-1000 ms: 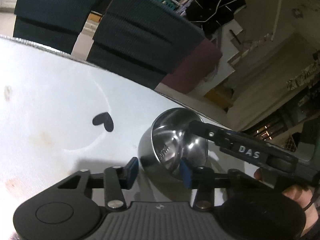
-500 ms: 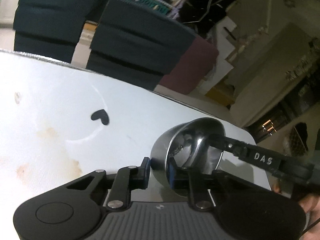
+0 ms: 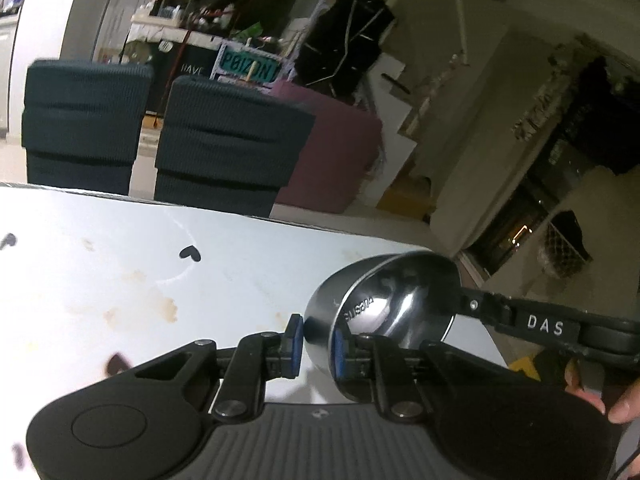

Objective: Organize plates and bowls
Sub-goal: 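Lift the small steel bowl with both grippers and carry it to the steel tray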

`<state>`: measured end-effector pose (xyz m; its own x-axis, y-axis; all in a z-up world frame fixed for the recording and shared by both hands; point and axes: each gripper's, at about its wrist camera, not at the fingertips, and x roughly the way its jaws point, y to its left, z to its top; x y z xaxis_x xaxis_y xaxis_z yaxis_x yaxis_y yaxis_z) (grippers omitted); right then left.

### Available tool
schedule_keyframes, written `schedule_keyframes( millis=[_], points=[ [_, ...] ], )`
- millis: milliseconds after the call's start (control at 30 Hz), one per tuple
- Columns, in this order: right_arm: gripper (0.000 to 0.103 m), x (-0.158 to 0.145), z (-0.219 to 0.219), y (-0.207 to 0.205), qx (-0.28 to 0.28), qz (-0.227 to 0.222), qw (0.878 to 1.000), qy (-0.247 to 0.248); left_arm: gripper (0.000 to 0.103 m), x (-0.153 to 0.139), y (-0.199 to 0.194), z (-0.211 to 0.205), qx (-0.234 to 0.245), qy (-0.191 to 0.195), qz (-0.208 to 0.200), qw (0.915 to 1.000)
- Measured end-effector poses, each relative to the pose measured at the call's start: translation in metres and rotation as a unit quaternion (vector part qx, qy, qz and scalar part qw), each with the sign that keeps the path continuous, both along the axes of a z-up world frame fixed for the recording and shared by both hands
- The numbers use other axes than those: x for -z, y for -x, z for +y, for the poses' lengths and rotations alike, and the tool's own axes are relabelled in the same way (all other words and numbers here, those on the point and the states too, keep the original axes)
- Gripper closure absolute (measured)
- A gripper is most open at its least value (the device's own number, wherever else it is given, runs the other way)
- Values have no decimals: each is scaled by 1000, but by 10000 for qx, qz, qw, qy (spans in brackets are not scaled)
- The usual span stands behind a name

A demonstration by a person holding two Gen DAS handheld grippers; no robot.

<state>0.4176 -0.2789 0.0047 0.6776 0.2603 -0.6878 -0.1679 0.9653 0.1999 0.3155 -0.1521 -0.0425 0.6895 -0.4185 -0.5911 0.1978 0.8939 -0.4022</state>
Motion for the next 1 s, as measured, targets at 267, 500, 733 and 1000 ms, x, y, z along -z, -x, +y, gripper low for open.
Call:
schedule_keyframes(
  millis=[267, 500, 733, 1000],
  points=[
    [94, -14, 14, 90, 174, 177, 9997, 25, 87, -10, 77, 7, 94, -124, -20, 9999],
    [95, -16, 17, 142, 334, 274, 9991, -59, 87, -5, 117, 9, 304, -281, 77, 9991],
    [95, 5, 21, 171, 428, 600, 9973, 15, 87, 21, 132, 13, 235, -46, 357, 9991],
    [95, 26, 25, 182, 559, 948, 9937, 198, 87, 53, 132, 5, 311, -148, 731, 9967]
  ],
)
